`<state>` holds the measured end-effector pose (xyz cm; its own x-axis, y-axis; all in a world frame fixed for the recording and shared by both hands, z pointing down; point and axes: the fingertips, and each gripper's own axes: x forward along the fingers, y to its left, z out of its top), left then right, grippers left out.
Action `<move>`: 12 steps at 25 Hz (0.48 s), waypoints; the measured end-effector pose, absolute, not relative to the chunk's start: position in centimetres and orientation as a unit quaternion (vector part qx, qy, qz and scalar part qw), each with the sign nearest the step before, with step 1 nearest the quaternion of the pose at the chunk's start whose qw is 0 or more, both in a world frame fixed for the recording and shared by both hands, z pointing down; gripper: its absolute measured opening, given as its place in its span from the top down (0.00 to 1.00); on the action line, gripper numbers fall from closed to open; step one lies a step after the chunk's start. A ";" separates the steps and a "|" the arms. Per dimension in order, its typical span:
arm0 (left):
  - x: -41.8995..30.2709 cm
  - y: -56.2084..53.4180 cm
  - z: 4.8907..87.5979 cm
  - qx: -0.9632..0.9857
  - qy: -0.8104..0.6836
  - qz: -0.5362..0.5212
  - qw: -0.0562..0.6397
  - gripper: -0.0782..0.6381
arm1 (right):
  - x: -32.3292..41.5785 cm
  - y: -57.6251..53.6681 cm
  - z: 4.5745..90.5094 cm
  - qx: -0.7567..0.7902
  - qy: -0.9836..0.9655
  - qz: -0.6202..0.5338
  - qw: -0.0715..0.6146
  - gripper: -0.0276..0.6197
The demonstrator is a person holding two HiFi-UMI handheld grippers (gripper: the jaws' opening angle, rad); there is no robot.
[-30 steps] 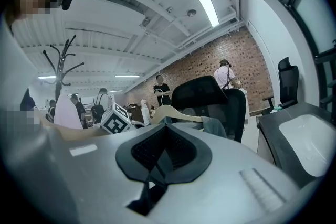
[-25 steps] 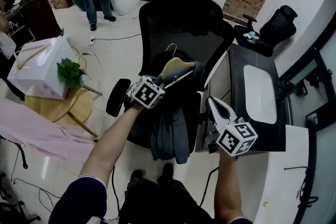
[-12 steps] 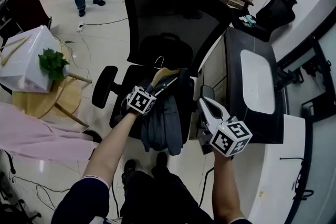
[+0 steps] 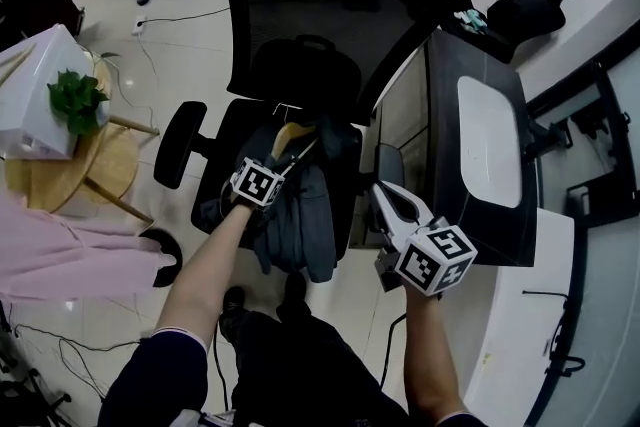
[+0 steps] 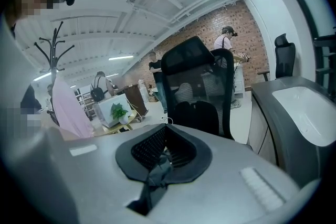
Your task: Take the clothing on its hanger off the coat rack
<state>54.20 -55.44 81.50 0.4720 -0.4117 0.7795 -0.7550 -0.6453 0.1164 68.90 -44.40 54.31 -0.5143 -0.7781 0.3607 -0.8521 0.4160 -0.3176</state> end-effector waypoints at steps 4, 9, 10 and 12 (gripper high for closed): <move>53.2 -55.5 81.5 0.819 -0.378 0.374 0.216 0.60 | 68.8 -44.5 54.4 0.482 -0.840 0.237 0.079 0.95; 52.3 -55.4 77.5 0.831 -0.398 0.328 0.208 0.60 | 67.5 -45.1 53.9 0.470 -0.848 0.235 0.070 0.95; 52.3 -55.1 76.1 0.836 -0.398 0.315 0.210 0.62 | 67.1 -45.3 53.8 0.466 -0.850 0.235 0.068 0.95; 52.4 -54.5 73.4 0.846 -0.397 0.284 0.215 0.67 | 66.1 -45.6 53.5 0.459 -0.855 0.232 0.063 0.95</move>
